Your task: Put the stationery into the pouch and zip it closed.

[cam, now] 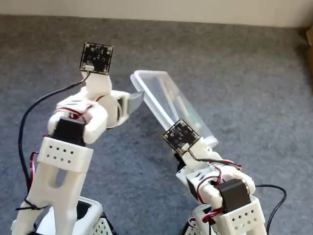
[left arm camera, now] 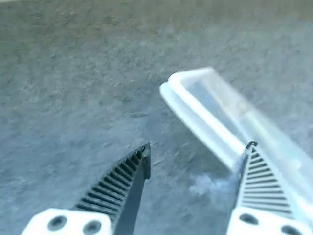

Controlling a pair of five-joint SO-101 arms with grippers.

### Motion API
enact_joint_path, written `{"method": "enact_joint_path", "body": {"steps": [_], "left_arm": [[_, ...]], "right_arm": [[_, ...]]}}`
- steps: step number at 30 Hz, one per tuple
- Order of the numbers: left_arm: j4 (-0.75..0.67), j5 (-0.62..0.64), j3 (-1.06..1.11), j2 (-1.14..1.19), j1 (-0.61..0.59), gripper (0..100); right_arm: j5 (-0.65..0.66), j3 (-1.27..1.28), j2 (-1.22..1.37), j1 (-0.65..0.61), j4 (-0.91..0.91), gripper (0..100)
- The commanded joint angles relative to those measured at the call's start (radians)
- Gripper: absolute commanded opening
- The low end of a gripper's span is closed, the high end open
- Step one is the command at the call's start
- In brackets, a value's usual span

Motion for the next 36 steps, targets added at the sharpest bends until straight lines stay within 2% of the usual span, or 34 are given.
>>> {"method": "enact_joint_path", "body": {"steps": [1, 5, 10, 14, 21, 27, 36], "left_arm": [[-0.138, 0.075, 0.001, 0.067, 0.07, 29], [-0.203, 0.075, -0.022, 0.243, 0.116, 29], [-0.204, 0.071, -0.122, 0.472, 0.114, 29], [-0.092, -0.028, -0.179, 0.565, 0.097, 29], [0.031, -0.051, -0.182, 0.567, 0.099, 28], [0.06, -0.051, -0.182, 0.553, 0.101, 28], [0.126, -0.049, -0.174, 0.341, 0.102, 29]], "right_arm": [[0.011, -0.053, -0.022, 0.007, 0.004, 0.5], [0.011, -0.053, -0.022, 0.005, 0.004, 0.5], [0.005, -0.059, -0.024, 0.013, 0.004, 0.5], [0.003, -0.074, -0.024, 0.079, -0.005, 0.5], [-0.058, -0.255, -0.019, 0.154, -0.056, 0.5], [-0.097, -0.328, -0.016, 0.165, -0.153, 0.5], [-0.126, -0.349, -0.015, 0.16, -0.323, 0.5]]}}
